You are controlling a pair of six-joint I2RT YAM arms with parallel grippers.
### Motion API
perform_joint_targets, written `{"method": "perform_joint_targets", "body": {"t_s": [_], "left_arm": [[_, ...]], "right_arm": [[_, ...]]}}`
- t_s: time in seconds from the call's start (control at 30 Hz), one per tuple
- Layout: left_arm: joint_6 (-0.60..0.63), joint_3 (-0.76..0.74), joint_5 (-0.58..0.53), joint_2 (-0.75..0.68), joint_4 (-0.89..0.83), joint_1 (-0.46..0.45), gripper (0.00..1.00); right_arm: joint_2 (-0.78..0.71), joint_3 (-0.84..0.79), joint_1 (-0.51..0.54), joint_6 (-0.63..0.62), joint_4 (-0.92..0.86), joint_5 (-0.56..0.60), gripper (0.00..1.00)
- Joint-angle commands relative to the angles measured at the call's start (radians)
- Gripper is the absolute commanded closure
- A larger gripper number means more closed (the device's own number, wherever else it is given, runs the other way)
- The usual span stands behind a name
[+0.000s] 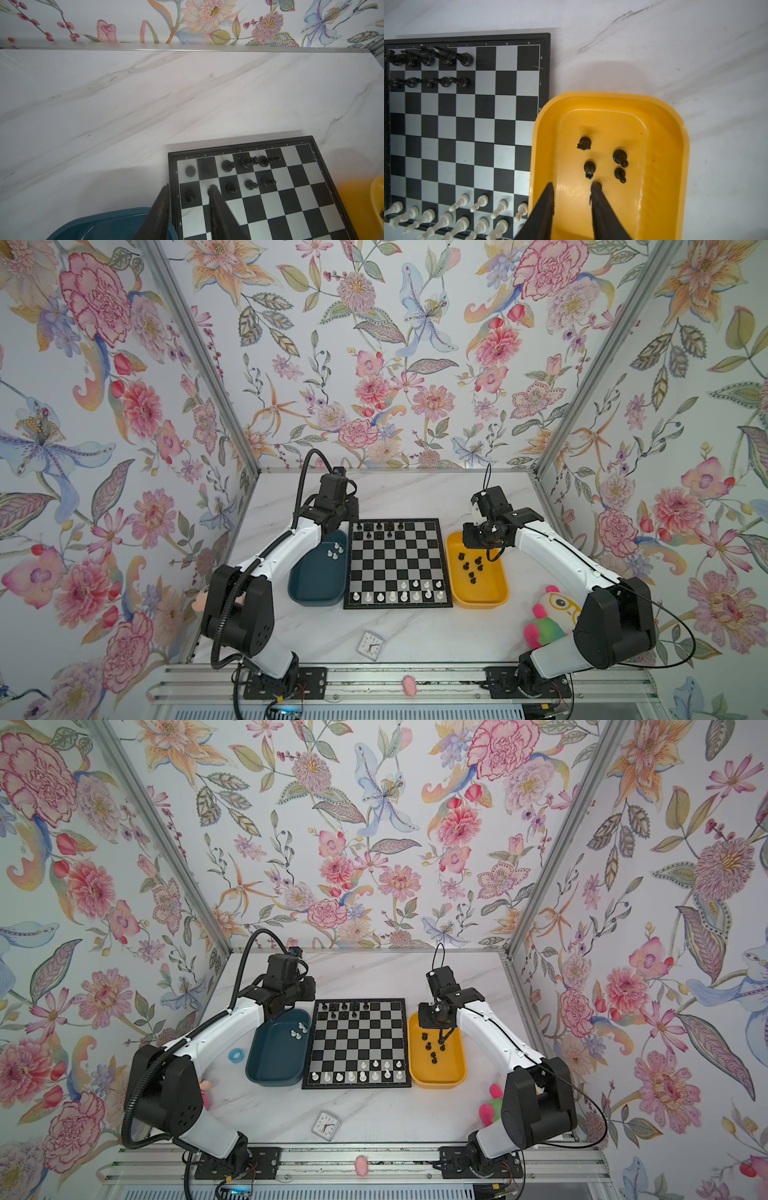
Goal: Set up the chess pieces on the board
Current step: 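Lower the right gripper into the yellow tray and close on a black pawn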
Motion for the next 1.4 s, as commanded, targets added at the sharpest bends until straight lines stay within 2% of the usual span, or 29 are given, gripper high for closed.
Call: {"method": "perform_joint_targets", "body": {"t_s": [0.0,0.4,0.83,1.37], "left_arm": [[-0.008,-0.010,0.038,-0.008,0.044,0.012,0.66],[-0.015,-0.016,0.052,0.004,0.041,0.011,0.66],[-0.016,-0.020,0.054,0.006,0.035,0.011,0.67],[-0.014,-0.011,0.055,0.006,0.024,0.011,0.67]], "right_arm": [[0.033,-0.018,-0.009,-0.021,-0.030,-0.023,0.68],[0.124,-0.022,-0.010,-0.021,0.007,-0.026,0.68],[0.079,-0.118,-0.022,-0.003,0.008,-0.002,0.69],[0.131,-0.116,-0.022,-0.005,0.042,-0.010,0.70]]}}
